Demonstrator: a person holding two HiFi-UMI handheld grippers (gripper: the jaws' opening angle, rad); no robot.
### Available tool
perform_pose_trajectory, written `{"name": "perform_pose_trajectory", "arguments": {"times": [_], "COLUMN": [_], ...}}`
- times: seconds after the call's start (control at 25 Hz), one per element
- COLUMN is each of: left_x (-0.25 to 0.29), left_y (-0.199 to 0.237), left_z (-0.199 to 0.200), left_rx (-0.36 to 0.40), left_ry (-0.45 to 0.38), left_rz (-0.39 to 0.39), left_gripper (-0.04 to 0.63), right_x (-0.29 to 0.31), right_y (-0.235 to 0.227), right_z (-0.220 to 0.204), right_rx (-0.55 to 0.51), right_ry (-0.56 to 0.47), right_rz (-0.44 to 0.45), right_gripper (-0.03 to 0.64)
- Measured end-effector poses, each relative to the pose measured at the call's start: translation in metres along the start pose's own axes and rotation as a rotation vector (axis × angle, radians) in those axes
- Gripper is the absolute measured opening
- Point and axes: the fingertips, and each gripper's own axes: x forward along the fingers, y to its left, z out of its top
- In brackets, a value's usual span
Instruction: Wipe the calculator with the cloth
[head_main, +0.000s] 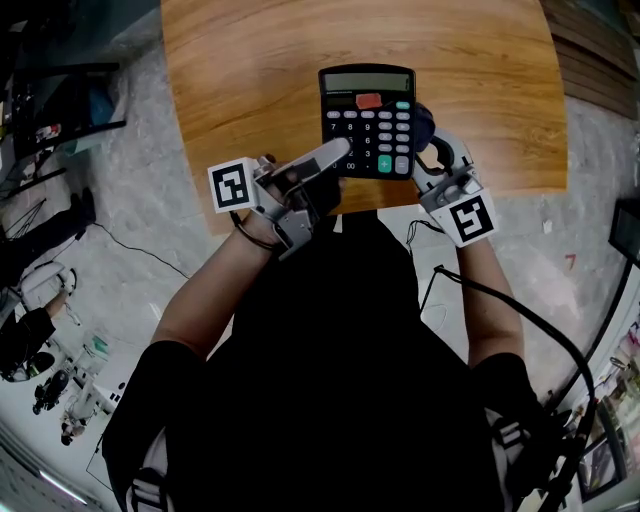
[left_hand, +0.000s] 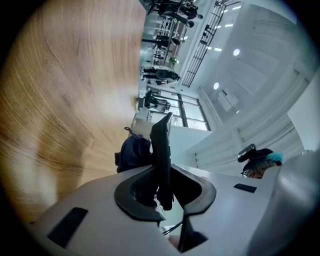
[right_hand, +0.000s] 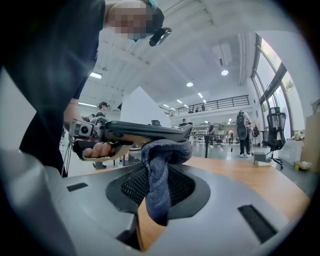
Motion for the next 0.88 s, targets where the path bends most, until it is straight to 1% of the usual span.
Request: {"name": "perform_pose_trajectory", "arguments": {"times": [0.12,0.24,0.4,0.52,0.6,0.68,0.8,0.88], "left_x": [0.000,-0.001,-0.001,-0.001,0.000,0.000,-0.001,-0.001], "left_y": [0.000,0.001,0.000,-0.001,0.000,0.003,0.002,0.002], "left_z": [0.001,0.000,0.001,0.001,0.000,0.000,-0.001,-0.002], "left_rx": [0.000,0.012,0.017,0.021,0.016,0.006,-0.001,0.002], "left_ry": [0.005,0.004,-0.008,-0.010,-0.005,0.009,0.031,0.039], "left_rz": [-0.006,0.004,0.019,0.021,0.022,0.022,0.014,0.014], "left_gripper": [0.071,0.071,0.071,0.071,0.071,0.071,0.071,0.071], "right_x": [0.005,0.007,0.007,0.005,0.005,0.008,0.013,0.015], "right_y": [-0.014,-0.006,0.036,0.058,0.052,0.032,-0.002,-0.015], "right_z": [0.002,0.006,0.015,0.010,0.004,0.000,-0.004,-0.002], "right_rx": [-0.036,-0.037,0.001,0.017,0.036,0.044,0.023,0.011], "right_ry": [-0.011,-0.033,-0.058,-0.031,-0.012,-0.006,-0.001,-0.005], "right_rz": [-0.018,-0.007,0.081,0.133,0.115,0.065,-0.007,-0.035], "right_gripper": [0.087,0.087,0.087,0.087,0.087,0.087,0.087,0.087]}}
